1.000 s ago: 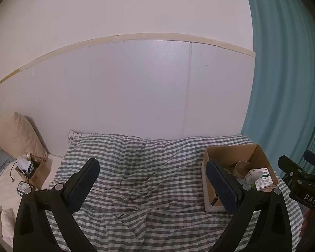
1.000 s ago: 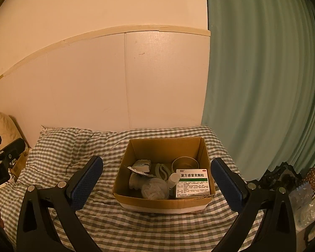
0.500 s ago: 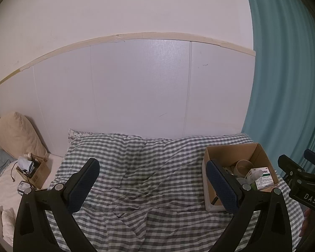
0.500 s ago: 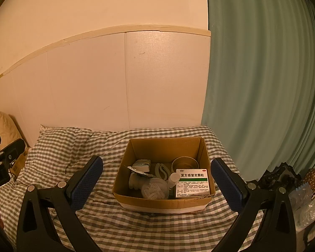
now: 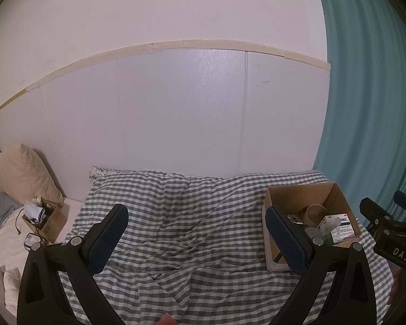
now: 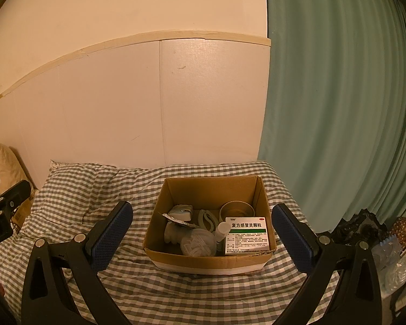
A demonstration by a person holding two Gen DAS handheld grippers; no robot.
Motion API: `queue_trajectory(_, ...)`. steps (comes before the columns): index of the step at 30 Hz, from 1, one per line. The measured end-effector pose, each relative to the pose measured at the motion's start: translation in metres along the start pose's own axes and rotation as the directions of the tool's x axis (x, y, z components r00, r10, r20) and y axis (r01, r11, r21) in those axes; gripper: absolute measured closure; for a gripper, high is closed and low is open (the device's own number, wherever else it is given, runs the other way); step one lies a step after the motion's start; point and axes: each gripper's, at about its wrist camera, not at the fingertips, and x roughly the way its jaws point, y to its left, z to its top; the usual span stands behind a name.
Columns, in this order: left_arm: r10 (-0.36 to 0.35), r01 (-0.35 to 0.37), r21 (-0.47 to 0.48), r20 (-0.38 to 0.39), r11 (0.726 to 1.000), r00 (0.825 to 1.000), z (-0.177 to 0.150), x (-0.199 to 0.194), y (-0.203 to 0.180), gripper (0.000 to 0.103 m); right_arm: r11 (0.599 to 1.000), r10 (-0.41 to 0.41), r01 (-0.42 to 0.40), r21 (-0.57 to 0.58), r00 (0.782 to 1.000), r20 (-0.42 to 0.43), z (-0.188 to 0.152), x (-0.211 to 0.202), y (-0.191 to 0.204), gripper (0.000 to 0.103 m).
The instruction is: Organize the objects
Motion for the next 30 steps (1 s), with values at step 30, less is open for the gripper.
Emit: queue_trajectory(30,0.009,-0.009,0.005,0.008,1.0,1.0,0.0028,-0.0013,-0.0056,0.0,1.0,-0.009,0.009,-0.006,1.0,-0.006,-0.0027,0.0032,-0.0005,0.0)
